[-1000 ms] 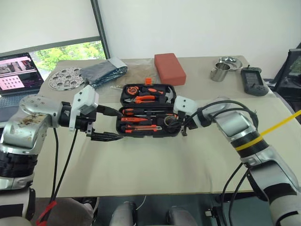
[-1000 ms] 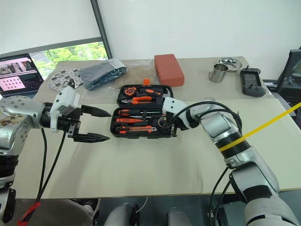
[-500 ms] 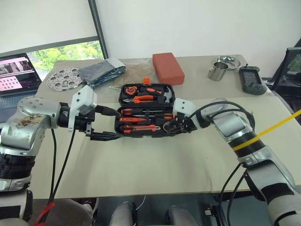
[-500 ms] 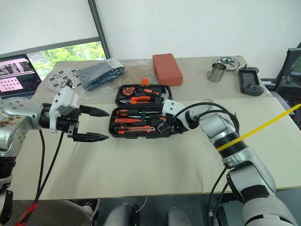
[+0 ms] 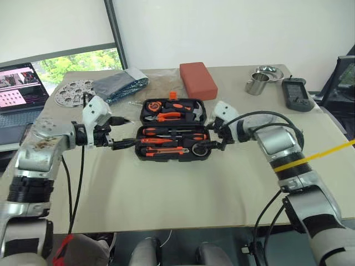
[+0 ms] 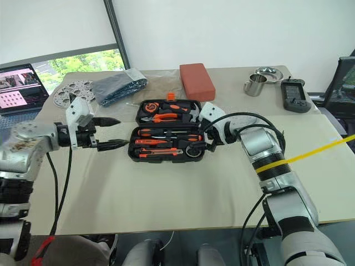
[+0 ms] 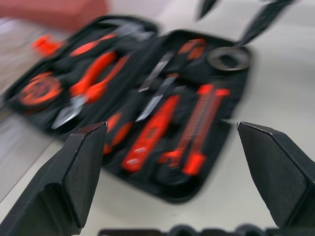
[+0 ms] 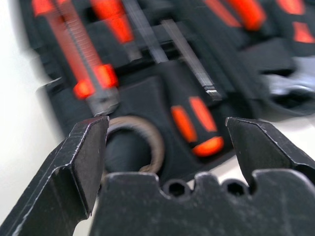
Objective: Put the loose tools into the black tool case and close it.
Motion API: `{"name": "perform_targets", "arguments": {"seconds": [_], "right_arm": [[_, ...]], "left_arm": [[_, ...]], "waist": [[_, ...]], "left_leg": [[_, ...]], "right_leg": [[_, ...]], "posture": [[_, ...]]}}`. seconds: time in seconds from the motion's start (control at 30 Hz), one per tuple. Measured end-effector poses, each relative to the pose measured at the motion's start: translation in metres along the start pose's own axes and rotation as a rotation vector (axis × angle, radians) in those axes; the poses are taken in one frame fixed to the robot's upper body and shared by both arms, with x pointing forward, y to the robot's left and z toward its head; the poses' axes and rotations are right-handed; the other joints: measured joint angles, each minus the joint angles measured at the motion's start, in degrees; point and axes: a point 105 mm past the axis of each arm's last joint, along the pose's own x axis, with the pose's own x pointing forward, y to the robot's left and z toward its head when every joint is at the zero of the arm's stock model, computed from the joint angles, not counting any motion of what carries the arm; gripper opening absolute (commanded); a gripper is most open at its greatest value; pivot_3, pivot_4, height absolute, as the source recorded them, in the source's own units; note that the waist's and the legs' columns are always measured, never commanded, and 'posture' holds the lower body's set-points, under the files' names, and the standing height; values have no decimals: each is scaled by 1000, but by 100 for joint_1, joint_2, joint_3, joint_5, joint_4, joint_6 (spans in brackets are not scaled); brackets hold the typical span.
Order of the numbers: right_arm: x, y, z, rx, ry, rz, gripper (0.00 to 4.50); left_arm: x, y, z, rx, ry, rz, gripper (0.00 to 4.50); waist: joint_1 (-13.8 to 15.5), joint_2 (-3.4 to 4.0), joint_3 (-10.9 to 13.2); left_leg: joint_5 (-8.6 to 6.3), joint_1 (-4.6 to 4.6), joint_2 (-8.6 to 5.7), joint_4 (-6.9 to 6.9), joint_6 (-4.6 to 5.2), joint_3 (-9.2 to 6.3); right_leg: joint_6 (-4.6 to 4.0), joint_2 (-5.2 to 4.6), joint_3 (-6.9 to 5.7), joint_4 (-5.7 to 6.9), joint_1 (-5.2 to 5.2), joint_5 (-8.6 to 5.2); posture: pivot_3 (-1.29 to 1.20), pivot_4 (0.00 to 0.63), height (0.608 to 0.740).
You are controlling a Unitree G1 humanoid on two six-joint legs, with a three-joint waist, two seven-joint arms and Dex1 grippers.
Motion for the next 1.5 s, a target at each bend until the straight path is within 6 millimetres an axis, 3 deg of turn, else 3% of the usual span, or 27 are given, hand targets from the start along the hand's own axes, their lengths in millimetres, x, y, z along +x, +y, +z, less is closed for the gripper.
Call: {"name": "perform_targets", "arguments": {"seconds": [0.1,0.27,0.3,0.43,0.5,0.53,0.77,1.03,1.2,1.5], "right_arm": [[6,-14,0,128,-62,-86,4410],[8,-38,-18,338,-87,-210,4410],[9,-40,-24,378,-86,-225,3881],[13,-41,-43,492,-67,-242,2596],[14,-40,-40,503,-84,-233,1985],[13,-41,-39,507,-91,-235,1985],[13,-43,-40,528,-99,-250,21],[15,-38,-49,543,-82,-242,21],[13,-39,-42,522,-98,-248,1751],[15,-30,-21,560,-149,-194,1751]], "left_arm": [[9,21,-17,-122,-4,129,4500],[27,38,-40,-293,1,218,4500],[31,39,-42,-322,2,225,4500],[50,41,-52,-416,19,236,4500],[56,39,-54,-438,22,228,4500],[61,37,-55,-448,21,221,4500],[71,34,-72,-483,80,260,4500],[70,40,-73,-478,87,304,4500],[70,40,-74,-477,86,308,4500],[73,39,-73,-473,81,305,4500]], "waist": [[-2,-2,1],[-2,-3,2],[1,-3,2],[-7,-3,2],[-33,-3,2],[-37,-3,2],[-48,-5,3],[-84,-4,2],[-101,-5,2],[-93,-5,2]], "left_leg": [[5,1,0,4,-8,2],[17,2,-2,0,-27,6],[17,1,-2,-1,-29,8],[21,1,-4,-4,-35,25],[43,2,-3,-9,-72,28],[54,3,-3,-15,-91,30],[62,6,-3,-36,-102,30],[64,14,-2,-41,-105,31],[74,15,-3,-43,-122,28],[73,14,-4,-42,-120,24]], "right_leg": [[0,-1,-2,19,-7,0],[0,-4,-6,21,-9,0],[0,-4,-7,21,-8,0],[0,-5,-9,22,-9,0],[0,-3,-10,23,-11,0],[0,-3,-11,22,-12,0],[0,0,-13,22,-16,0],[0,2,-13,29,-16,0],[1,2,-14,33,-16,0],[1,1,-15,37,-14,0]], "posture": [[0,150,740],[0,150,740],[0,150,740],[0,150,740],[0,150,740],[0,150,740],[0,150,740],[0,150,740],[0,150,740],[0,150,740]]}}
